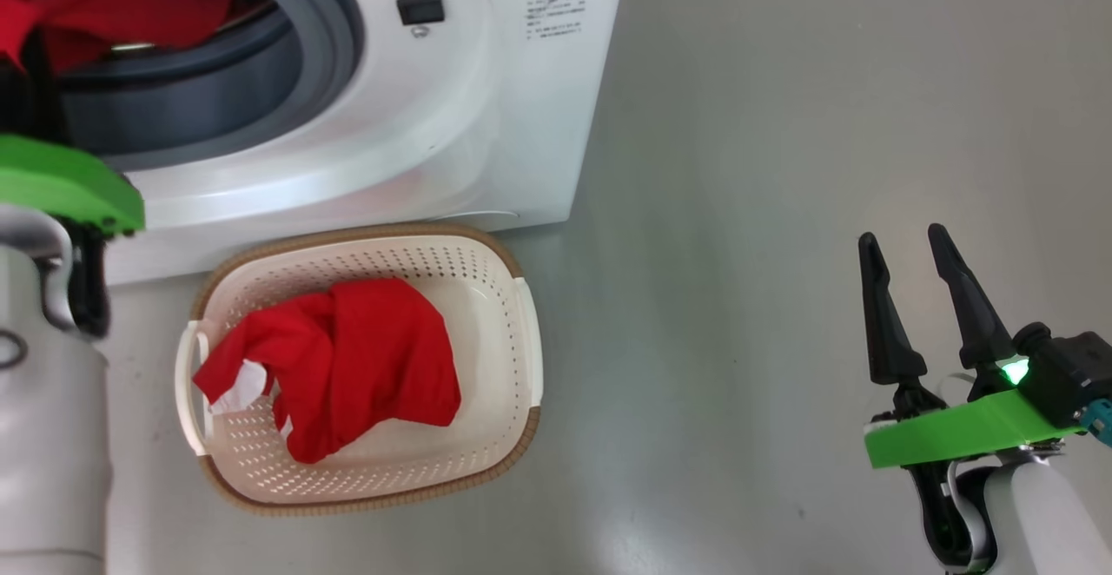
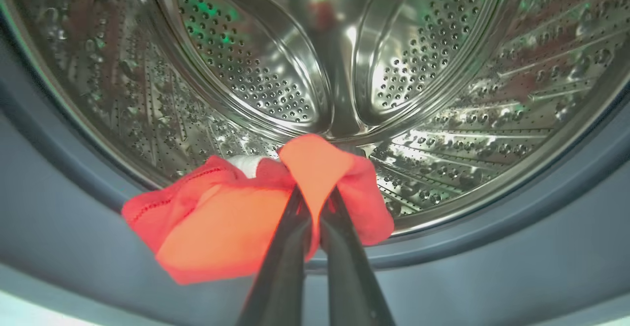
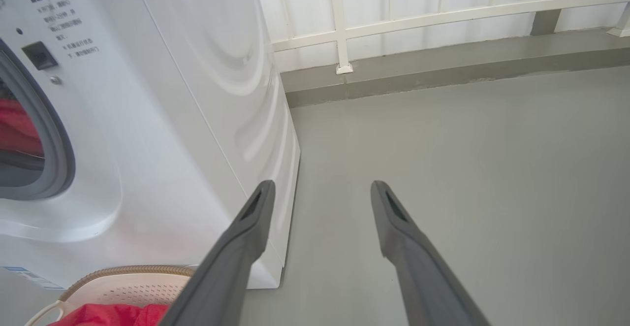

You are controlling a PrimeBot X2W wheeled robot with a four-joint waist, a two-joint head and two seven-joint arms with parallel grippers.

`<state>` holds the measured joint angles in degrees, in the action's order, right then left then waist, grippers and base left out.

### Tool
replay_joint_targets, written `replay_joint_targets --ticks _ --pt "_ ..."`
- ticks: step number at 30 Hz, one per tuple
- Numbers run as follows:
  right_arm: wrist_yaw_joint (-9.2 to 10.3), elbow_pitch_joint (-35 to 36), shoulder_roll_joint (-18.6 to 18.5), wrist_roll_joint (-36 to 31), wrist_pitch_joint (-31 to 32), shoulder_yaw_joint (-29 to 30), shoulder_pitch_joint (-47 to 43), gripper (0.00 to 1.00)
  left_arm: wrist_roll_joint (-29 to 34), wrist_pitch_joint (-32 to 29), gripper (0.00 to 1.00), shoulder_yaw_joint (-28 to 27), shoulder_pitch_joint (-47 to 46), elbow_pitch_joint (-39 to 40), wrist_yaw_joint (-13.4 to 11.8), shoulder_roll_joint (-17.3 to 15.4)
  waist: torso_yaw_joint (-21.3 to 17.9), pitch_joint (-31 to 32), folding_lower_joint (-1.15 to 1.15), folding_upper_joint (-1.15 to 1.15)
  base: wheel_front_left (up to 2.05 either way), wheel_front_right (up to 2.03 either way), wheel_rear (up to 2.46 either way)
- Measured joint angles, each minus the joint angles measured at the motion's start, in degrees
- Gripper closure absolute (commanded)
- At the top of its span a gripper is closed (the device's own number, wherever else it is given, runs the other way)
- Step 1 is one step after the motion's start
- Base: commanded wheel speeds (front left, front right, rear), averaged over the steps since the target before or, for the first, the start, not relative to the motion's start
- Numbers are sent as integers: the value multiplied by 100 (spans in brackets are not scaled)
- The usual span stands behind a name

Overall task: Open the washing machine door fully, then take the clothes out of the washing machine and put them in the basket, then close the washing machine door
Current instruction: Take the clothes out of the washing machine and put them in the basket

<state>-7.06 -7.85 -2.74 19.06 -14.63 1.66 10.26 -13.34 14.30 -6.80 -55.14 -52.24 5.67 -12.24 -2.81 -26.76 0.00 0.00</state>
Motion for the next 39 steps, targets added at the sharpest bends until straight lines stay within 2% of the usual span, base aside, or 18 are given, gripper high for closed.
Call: replay_joint_targets --ticks 13,20,29,39 --pt "0 -40 1 0 0 112 -207 0 -243 1 100 -921 1341 1911 143 686 131 293 0 0 0 0 0" --pt "0 -49 1 0 0 87 -222 0 -600 1 100 -771 2108 2954 144 840 121 370 0 0 0 0 0" --pt "0 -71 2 -2 0 92 -325 0 -748 2 100 -698 2933 4117 144 938 120 502 0 0 0 0 0" --pt "0 -68 2 -10 0 103 -326 0 -771 44 100 -765 3269 5189 145 1001 141 560 0 0 0 0 0"
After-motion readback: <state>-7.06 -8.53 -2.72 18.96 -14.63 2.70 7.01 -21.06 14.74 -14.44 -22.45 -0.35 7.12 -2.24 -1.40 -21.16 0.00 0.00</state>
